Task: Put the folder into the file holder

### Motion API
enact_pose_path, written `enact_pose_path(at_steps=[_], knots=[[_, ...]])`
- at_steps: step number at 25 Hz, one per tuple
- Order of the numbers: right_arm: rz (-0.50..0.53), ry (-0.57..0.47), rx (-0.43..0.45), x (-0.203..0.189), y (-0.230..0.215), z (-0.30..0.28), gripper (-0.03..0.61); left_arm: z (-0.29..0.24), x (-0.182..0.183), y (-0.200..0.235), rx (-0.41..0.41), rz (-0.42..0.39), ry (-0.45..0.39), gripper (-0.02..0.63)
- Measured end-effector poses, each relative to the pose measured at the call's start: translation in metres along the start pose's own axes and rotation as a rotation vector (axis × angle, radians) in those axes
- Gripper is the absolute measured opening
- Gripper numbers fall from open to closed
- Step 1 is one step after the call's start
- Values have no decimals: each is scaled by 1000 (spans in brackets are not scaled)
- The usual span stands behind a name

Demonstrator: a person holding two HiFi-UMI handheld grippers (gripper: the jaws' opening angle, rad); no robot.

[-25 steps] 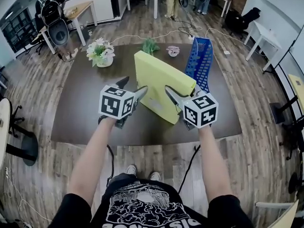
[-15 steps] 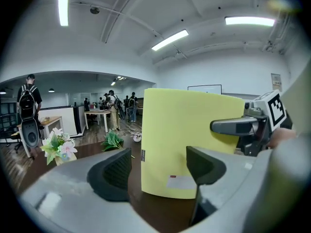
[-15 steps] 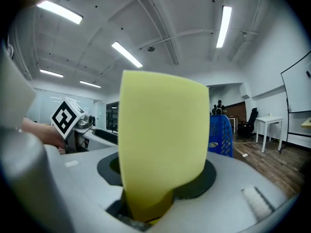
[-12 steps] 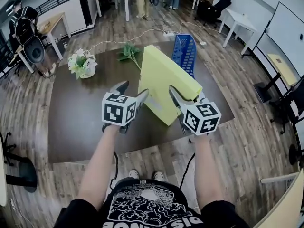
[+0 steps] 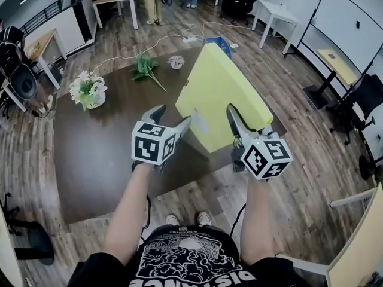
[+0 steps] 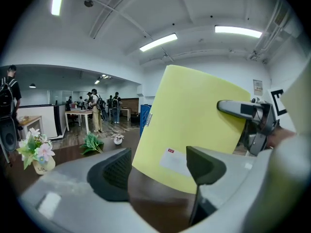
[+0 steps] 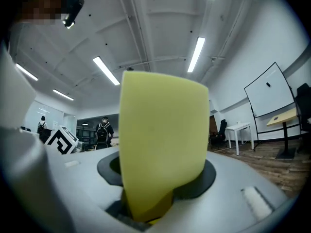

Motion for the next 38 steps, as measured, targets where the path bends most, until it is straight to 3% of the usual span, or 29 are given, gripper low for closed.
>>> enact_pose_path(at_steps=[5,22,31,38], knots=[[-20,-80,-71,12,-2,21,215,-7,4,-5,-55,-1,-15,368],[55,-323,-293,60,8,80,212,-21,32,-38,-254,-64,-100,368],[83,-374,-364,73,3,86,212,-29,36,-43,-294,-77,-110,368],[98,-361,-359,85,-12,73,210,-42,37,-43,-280,-75,-100,368]])
Point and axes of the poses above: the fingertips, and each gripper's own axes: z backward along the fingers, y to its left, x out of its top, the point moved 2 cm from there along z, backward along the fingers, and after that the axes turned 11 degrees about -z, right-handed, at the moved point
